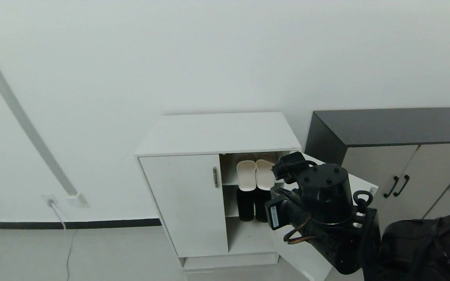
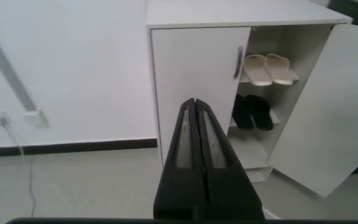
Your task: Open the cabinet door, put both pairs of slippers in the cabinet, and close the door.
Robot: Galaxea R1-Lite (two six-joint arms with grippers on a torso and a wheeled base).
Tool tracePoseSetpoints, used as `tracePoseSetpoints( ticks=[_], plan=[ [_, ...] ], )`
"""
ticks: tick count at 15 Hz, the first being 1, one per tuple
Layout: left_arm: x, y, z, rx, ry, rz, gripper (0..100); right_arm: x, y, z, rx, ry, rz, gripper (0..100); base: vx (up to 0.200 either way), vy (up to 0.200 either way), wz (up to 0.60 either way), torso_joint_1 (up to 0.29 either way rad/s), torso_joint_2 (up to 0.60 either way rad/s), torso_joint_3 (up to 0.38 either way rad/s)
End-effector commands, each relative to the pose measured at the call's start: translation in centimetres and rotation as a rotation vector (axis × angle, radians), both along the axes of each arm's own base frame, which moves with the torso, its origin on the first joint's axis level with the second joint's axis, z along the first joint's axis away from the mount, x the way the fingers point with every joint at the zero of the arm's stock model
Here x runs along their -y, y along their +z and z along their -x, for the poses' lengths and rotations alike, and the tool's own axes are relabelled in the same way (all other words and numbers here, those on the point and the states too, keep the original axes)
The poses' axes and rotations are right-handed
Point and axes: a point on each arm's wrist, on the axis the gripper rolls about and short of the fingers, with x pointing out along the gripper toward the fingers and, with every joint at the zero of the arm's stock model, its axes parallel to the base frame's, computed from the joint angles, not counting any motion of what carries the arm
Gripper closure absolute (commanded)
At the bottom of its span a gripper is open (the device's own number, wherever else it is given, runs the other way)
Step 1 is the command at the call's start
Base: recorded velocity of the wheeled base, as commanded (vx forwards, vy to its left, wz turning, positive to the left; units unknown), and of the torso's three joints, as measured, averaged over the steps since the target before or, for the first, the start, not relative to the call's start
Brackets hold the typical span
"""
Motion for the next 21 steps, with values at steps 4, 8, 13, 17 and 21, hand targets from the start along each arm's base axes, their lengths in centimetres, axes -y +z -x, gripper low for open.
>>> tracePoseSetpoints(
  ticks=[4,8,13,17,21],
  plan=[
    [0.0,0.0,0.0,-0.002,0.000,0.000,100,0.4,0.2,-0.4,0.006,-0.017,-0.008,100,0.000,0.000,-0.45,0.004,0.00,0.001],
    [0.0,0.0,0.0,-0.002,0.002,0.002,100,0.8,0.1,-0.9,0.015,-0.033,-0.002,100,0.000,0.000,0.00,0.000,0.00,0.000],
    [0.0,-0.1,0.0,-0.004,0.000,0.000,100,0.8,-0.1,-1.1,0.011,-0.037,0.003,100,-0.040,0.000,0.00,0.000,0.00,0.000],
    [0.0,-0.1,0.0,-0.004,0.002,-0.001,100,1.2,0.3,-1.7,0.021,-0.057,-0.007,100,-0.050,0.000,0.00,0.002,0.00,0.001],
    [0.0,-0.1,0.0,-0.004,0.000,-0.001,100,2.6,0.6,-4.0,0.036,-0.133,-0.013,100,0.000,0.000,0.00,0.000,0.00,0.000]
  ],
)
